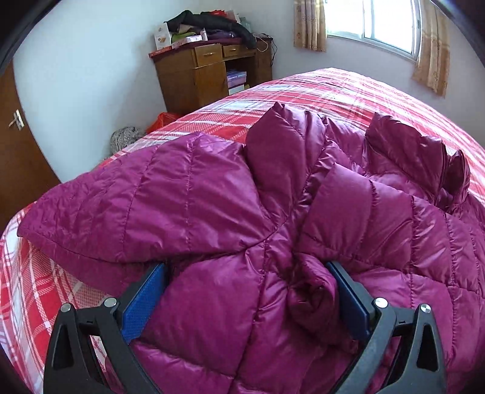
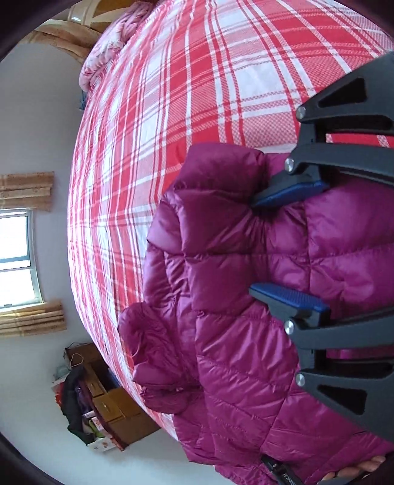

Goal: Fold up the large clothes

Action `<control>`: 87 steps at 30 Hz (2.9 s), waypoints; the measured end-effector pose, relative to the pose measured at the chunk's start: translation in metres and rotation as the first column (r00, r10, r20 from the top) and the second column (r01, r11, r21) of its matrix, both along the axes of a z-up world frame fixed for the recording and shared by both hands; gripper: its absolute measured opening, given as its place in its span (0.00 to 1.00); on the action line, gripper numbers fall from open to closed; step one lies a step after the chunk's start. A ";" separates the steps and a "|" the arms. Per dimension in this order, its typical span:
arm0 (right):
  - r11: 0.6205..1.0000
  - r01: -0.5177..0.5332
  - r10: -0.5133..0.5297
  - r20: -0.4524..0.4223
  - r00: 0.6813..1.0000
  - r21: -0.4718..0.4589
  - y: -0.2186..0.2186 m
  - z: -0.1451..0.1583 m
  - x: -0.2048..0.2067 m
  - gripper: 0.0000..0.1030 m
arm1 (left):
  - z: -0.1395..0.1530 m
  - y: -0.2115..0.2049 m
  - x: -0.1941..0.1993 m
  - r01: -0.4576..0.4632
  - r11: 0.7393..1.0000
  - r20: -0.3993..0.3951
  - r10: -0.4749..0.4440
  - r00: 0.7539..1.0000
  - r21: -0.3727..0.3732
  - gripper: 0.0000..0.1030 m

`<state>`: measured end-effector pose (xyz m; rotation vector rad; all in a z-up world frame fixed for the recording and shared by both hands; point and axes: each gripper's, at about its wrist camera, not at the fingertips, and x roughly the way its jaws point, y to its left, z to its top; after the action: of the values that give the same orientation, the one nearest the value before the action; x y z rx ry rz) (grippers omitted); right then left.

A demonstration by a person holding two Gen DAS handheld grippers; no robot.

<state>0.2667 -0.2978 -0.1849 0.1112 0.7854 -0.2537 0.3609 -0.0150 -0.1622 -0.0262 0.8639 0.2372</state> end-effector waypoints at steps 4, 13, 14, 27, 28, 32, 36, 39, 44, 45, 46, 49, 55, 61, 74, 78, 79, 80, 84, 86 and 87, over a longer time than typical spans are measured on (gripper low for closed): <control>0.997 -0.072 0.072 0.108 0.992 -0.001 0.034 0.025 -0.028 0.54 | -0.002 0.002 0.001 0.002 1.000 0.004 -0.002 1.000 -0.026 0.99; 0.980 -0.196 0.196 -0.023 0.980 0.028 0.076 -0.016 -0.018 0.75 | 0.038 0.061 -0.041 0.050 0.988 0.074 -0.039 0.996 -0.146 0.99; 0.981 -0.192 0.193 -0.023 0.981 0.036 0.074 -0.016 -0.018 0.75 | 0.047 0.080 -0.050 0.023 0.987 0.102 -0.007 0.995 -0.160 0.99; 0.982 -0.187 0.187 -0.005 0.982 0.028 0.079 -0.013 -0.024 0.75 | 0.026 0.323 -0.090 -0.536 0.719 -0.056 0.574 0.817 -0.443 0.99; 0.982 -0.187 0.187 -0.005 0.982 0.027 0.079 -0.013 -0.024 0.75 | 0.022 0.329 -0.090 -0.541 0.698 -0.063 0.585 0.809 -0.469 0.99; 0.982 -0.188 0.188 -0.005 0.982 0.028 0.077 -0.014 -0.023 0.75 | 0.022 0.331 -0.088 -0.535 0.699 0.001 0.609 0.793 -0.474 0.99; 0.982 -0.187 0.188 -0.005 0.982 0.027 0.077 -0.014 -0.023 0.75 | 0.021 0.330 -0.074 -0.501 0.734 0.031 0.576 0.817 -0.458 0.94; 0.982 -0.188 0.188 -0.004 0.982 0.028 0.077 -0.014 -0.023 0.75 | 0.016 0.333 -0.063 -0.500 0.749 0.010 0.559 0.829 -0.435 0.74; 0.982 -0.187 0.187 -0.004 0.982 0.028 0.077 -0.014 -0.023 0.75 | 0.016 0.334 -0.062 -0.506 0.773 0.024 0.556 0.831 -0.382 0.44; 0.982 -0.187 0.187 -0.004 0.982 0.028 0.077 -0.014 -0.023 0.75 | 0.015 0.335 -0.058 -0.499 0.778 0.025 0.548 0.836 -0.381 0.31; 0.982 -0.187 0.187 -0.003 0.982 0.029 0.077 -0.014 -0.023 0.75 | 0.013 0.336 -0.057 -0.476 0.782 0.024 0.529 0.848 -0.402 0.20; 0.982 -0.188 0.188 -0.001 0.982 0.031 0.076 -0.014 -0.023 0.75 | 0.007 0.334 -0.055 -0.457 0.786 0.022 0.512 0.859 -0.416 0.06; 0.982 -0.188 0.188 -0.001 0.982 0.032 0.076 -0.014 -0.023 0.75 | 0.035 0.310 -0.060 -0.398 0.850 0.150 0.469 0.871 -0.345 0.06; 0.982 -0.188 0.188 -0.002 0.982 0.031 0.076 -0.014 -0.023 0.75 | 0.079 0.274 -0.075 -0.237 0.915 0.306 0.339 0.890 -0.325 0.05; 0.981 -0.174 0.171 0.037 0.985 0.089 0.068 -0.013 -0.027 0.75 | 0.121 0.029 -0.138 0.425 0.905 0.490 -0.360 0.794 -0.025 0.05; 0.973 -0.155 0.142 0.084 0.986 0.173 0.056 -0.011 -0.032 0.75 | 0.078 -0.031 -0.136 0.520 0.854 0.375 -0.472 0.798 -0.031 0.06; 0.970 -0.154 0.139 0.090 0.986 0.186 0.054 -0.011 -0.032 0.75 | 0.067 -0.042 -0.134 0.534 0.845 0.342 -0.493 0.800 -0.032 0.06; 0.968 -0.153 0.137 0.095 0.986 0.197 0.053 -0.011 -0.032 0.75 | 0.055 -0.052 -0.132 0.551 0.834 0.293 -0.521 0.802 -0.022 0.06; 0.963 -0.155 0.136 0.101 0.986 0.220 0.053 -0.010 -0.030 0.75 | 0.019 -0.078 -0.131 0.581 0.814 0.130 -0.577 0.806 0.007 0.06; 0.959 -0.157 0.134 0.108 0.985 0.234 0.054 -0.010 -0.029 0.75 | 0.013 -0.077 -0.134 0.590 0.807 0.101 -0.587 0.803 -0.005 0.07; 0.957 -0.157 0.133 0.112 0.985 0.244 0.053 -0.010 -0.029 0.75 | 0.013 -0.076 -0.137 0.597 0.802 0.096 -0.594 0.799 -0.001 0.08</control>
<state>0.2378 -0.2446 -0.1950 0.3023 0.7249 -0.0076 0.2238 -0.0908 -0.1495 0.2060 0.7440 -0.3742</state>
